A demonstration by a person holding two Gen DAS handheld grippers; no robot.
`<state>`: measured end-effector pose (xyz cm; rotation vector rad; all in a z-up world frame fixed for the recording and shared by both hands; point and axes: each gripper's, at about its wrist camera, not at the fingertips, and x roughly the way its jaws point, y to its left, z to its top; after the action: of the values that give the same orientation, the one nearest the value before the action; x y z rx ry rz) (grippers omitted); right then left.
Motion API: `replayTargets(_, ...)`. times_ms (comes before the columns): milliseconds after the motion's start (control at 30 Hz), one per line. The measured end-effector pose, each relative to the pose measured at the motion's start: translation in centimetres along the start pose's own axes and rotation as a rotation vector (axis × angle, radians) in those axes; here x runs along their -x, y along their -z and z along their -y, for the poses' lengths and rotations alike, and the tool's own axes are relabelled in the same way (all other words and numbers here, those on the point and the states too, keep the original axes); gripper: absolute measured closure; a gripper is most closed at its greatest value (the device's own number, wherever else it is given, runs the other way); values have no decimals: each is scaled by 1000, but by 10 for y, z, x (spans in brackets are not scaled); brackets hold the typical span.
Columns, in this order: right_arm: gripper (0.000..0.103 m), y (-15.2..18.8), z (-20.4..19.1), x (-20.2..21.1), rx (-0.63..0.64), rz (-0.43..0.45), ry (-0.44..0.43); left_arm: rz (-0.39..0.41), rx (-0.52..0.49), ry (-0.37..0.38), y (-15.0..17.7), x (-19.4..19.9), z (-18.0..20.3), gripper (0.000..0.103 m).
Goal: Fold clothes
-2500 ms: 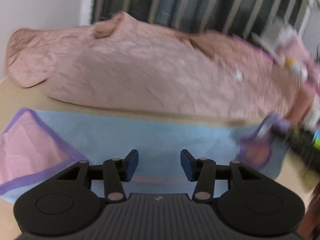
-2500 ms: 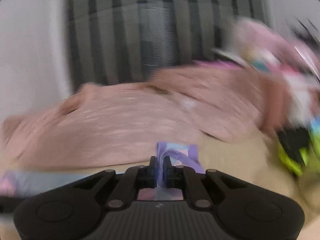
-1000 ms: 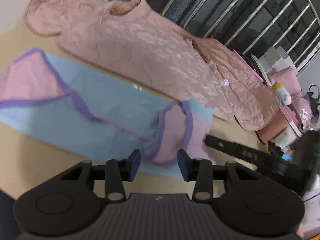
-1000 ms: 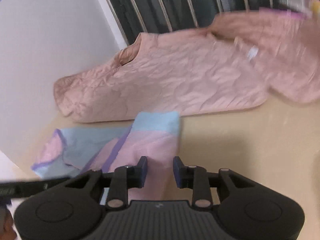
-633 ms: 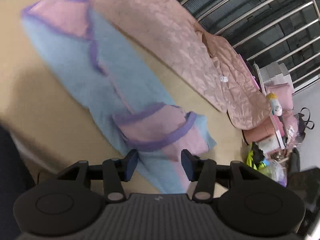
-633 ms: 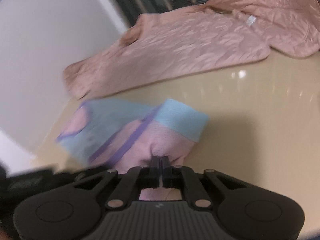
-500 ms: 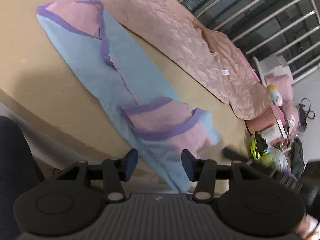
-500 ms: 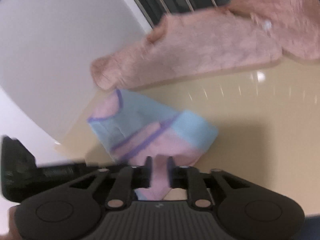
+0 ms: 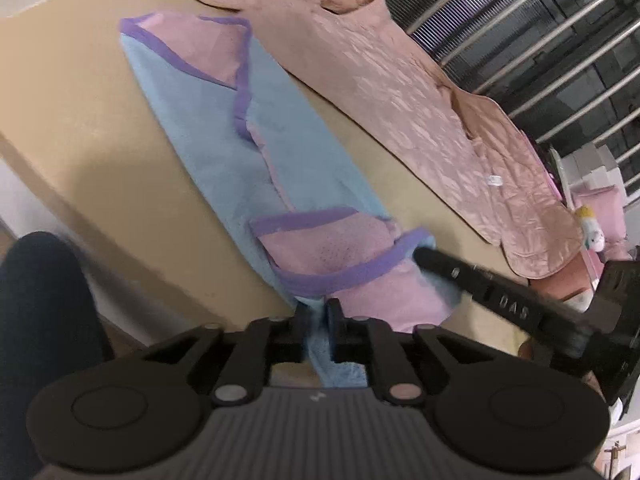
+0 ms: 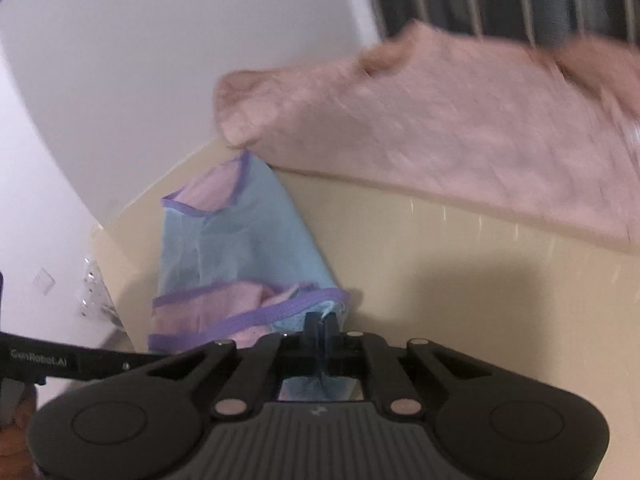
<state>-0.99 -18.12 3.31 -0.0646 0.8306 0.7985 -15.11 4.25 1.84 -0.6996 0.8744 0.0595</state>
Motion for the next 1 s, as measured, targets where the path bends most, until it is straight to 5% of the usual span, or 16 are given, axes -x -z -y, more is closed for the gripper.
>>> replayTargets(100, 79, -5, 0, -8, 31, -42, 12, 36, 2, -52, 5, 11, 0, 50)
replayTargets(233, 79, -4, 0, -20, 69, -81, -14, 31, -7, -56, 6, 7, 11, 45)
replayTargets(300, 93, -6, 0, -23, 70, -88, -20, 46, -7, -64, 1, 2, 15, 48)
replayTargets(400, 98, -8, -1, -27, 49, -95, -3, 10, 37, -25, -7, -13, 10, 89)
replayTargets(433, 99, -6, -2, -25, 51, -87, 34, 3, 47, -8, -9, -18, 9, 93)
replayTargets(800, 101, 58, 3, 44, -162, -27, 380, -111, -225, 102, -8, -57, 59, 94)
replayTargets(900, 95, 60, 0, 54, -145, -15, 362, -115, -253, 111, -4, -53, 57, 92)
replayTargets(1000, 79, 20, 7, 46, -90, 46, 275, -108, -239, 127, -4, -50, 50, 89)
